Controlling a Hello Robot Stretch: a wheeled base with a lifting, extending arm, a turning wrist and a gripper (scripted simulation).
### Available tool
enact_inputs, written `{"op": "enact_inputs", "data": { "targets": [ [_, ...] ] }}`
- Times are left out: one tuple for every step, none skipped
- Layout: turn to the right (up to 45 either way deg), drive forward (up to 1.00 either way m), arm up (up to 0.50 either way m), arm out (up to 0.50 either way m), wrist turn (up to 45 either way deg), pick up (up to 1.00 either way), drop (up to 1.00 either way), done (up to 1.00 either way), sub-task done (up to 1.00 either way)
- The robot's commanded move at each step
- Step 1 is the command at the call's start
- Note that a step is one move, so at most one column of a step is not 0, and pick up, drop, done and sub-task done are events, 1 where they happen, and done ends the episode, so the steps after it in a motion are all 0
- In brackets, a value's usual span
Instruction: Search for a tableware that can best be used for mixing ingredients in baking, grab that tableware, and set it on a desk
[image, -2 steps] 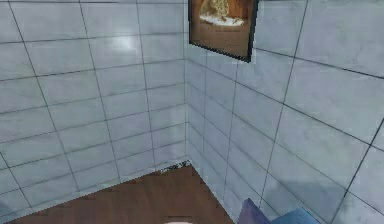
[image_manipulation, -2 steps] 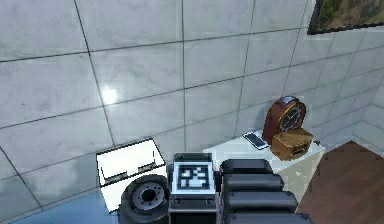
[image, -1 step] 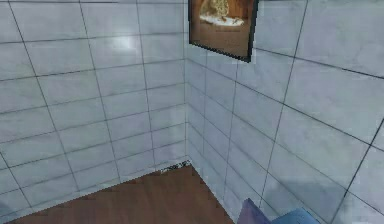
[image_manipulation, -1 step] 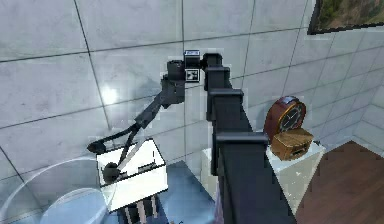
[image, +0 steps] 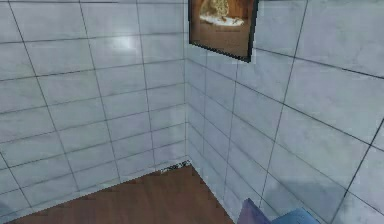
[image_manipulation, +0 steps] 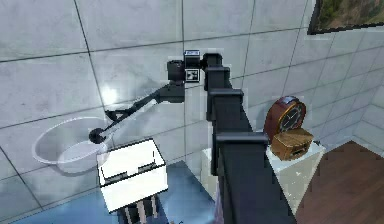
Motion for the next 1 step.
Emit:
{"op": "enact_inputs", "data": {
  "targets": [
    [0.0, 0.00, -0.10, 0.00, 0.0, 0.00, 0.00, 0.00, 0.00]
  ]
}}
